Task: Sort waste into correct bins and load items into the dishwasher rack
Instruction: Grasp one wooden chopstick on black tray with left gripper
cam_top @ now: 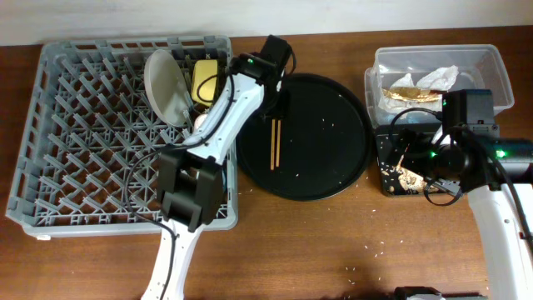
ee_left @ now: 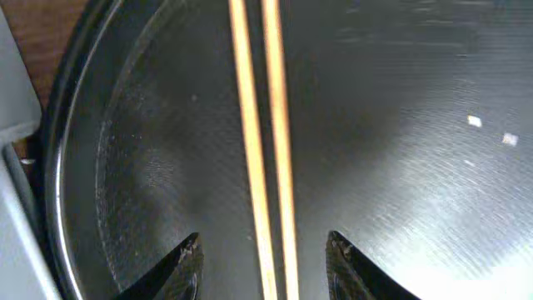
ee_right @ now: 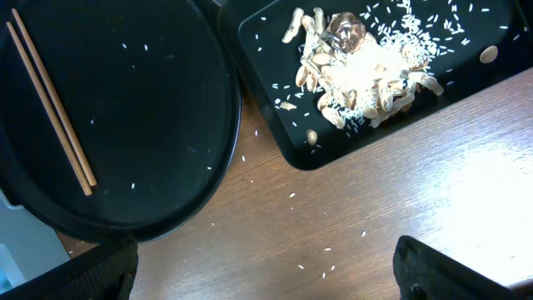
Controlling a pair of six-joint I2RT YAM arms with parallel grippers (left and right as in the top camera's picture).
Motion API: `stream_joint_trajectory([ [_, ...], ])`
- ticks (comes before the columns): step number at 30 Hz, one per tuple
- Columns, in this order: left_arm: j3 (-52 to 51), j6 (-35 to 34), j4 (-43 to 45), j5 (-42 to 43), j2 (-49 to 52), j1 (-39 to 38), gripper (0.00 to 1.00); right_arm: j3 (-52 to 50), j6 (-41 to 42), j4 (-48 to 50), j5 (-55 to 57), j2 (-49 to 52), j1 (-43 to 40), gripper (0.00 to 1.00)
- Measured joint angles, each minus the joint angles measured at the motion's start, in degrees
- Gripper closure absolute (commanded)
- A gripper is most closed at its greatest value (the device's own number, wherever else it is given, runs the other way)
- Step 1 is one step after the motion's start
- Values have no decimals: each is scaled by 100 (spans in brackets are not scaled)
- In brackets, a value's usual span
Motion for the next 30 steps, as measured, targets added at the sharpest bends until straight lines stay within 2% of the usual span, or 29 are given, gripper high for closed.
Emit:
stream_joint_trajectory([
  [8, -7, -280, 216, -291, 365, 0, 58, 0, -2, 0, 0, 0, 0, 2],
  [26, 2, -337, 420, -350, 673, -22, 61, 0, 2, 0, -2, 0, 0, 2],
  [28, 2, -337, 422, -385, 678, -33, 67, 0, -2, 0, 0, 0, 0, 2],
  [30, 2, -339, 417, -435, 678, -33, 86, 0, 0, 0, 0, 0, 0, 1],
])
